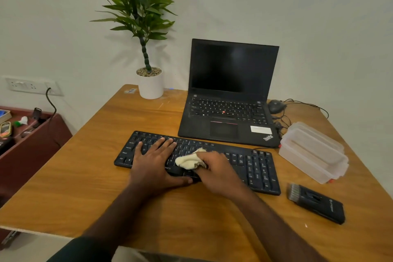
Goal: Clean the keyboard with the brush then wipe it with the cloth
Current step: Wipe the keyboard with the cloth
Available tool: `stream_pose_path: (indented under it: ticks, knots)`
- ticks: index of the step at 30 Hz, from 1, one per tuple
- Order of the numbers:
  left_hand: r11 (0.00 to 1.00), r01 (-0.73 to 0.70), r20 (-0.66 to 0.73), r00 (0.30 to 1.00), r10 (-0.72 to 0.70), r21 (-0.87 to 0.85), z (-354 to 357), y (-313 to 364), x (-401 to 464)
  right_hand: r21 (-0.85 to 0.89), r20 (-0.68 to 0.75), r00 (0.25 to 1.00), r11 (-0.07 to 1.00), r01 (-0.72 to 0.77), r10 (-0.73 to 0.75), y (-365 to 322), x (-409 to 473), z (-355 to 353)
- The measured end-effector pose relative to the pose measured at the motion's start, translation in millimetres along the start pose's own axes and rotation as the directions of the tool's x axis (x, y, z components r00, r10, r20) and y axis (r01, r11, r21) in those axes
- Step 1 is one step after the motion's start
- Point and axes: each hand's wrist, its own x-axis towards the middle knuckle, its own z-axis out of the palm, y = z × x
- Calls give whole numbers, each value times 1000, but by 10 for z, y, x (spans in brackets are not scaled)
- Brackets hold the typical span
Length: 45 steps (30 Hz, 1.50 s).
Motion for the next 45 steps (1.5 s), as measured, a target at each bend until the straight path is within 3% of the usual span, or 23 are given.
stream_pose_path:
  ticks: [3, 5, 7, 10, 12, 14, 17, 21, 24, 26, 28, 30, 32, 38, 45]
  knots:
    - [1000, -1, 8, 1000, 2, -13, -19, 9, -4, 489, -24, 987, 863, -128, 160, -21, 57, -209]
    - [1000, 2, 18, 1000, -2, -7, -31, 7, -7, 664, -109, 943, 729, -167, 315, 77, 131, -381]
    - [1000, 2, 26, 1000, -1, -6, -34, 5, -11, 641, -301, 867, 757, -123, 396, 204, 191, -542]
    - [1000, 4, 19, 1000, -4, -20, -31, 5, 1, 282, -553, 804, 957, -65, 218, 402, 214, -671]
    - [1000, 6, 19, 1000, -6, -16, -27, 3, 8, 40, -479, 873, 996, -84, 93, 484, 227, -612]
    - [1000, 7, 27, 1000, -7, -6, -19, -1, 10, -137, -303, 951, 985, -102, 56, 512, 218, -427]
    - [1000, 10, 24, 1000, -10, 1, -21, 6, 6, -320, -119, 993, 947, -36, -3, 429, 143, -142]
    - [1000, 14, 32, 999, -14, 18, -13, -2, 11, -171, 4, 998, 983, 58, -58, 316, 47, -39]
    - [1000, 9, 38, 999, -10, 12, -8, 2, 19, 209, 72, 997, 978, -3, -13, 293, -26, -209]
    - [1000, 4, 42, 999, -5, 13, -10, 10, 16, 389, -4, 998, 920, -49, 55, 336, -36, -430]
    - [1000, -3, 42, 999, 3, 8, -3, -2, 10, 429, -162, 981, 903, -24, 103, 449, -8, -678]
    - [1000, -8, 38, 999, 7, 6, -12, -14, 4, 277, -322, 946, 960, 50, 44, 604, 45, -912]
    - [999, -22, 47, 999, 20, 40, -33, 10, 3, 27, -352, 933, 996, 90, -75, 747, 134, -1081]
    - [986, -149, 34, 989, 147, 81, 0, 248, 66, -414, -24, 983, 897, 156, -182, 714, 379, -1038]
    - [992, -119, -28, 992, 120, 38, 32, 229, 71, -660, 158, 970, 711, 243, -185, 730, 482, -884]
